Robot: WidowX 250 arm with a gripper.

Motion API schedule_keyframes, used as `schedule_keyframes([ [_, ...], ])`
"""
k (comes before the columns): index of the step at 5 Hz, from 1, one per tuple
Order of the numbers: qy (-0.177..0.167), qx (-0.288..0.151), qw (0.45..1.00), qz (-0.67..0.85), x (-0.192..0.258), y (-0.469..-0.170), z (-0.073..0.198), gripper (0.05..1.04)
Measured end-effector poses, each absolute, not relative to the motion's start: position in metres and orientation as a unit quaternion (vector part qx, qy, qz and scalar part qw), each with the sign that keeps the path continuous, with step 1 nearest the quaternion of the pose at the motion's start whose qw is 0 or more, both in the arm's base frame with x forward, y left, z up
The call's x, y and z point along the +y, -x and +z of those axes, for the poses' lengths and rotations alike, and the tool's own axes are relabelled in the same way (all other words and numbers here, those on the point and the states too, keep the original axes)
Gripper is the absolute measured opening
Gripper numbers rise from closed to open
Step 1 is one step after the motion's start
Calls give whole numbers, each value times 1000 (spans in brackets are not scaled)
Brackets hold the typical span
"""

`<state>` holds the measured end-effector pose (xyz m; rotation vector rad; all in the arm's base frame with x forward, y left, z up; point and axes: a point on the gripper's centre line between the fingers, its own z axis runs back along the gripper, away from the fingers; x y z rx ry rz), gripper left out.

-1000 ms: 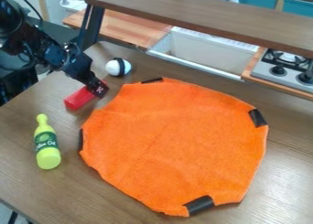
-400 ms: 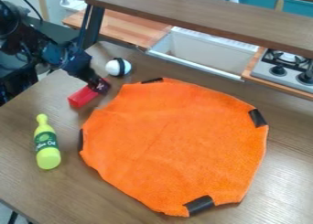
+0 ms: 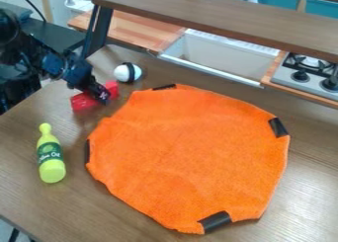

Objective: Put the red figure at the bottom edge of the cloth

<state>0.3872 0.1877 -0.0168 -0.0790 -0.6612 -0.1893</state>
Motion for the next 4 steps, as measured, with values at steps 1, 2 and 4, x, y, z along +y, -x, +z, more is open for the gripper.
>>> schedule_keyframes([
  [1, 37, -324, 941, -88, 186, -385, -16, 371],
  [2, 50, -324, 940, -93, 182, -382, -14, 307],
  [4, 70, -332, 936, -96, 175, -378, 1, 306],
])
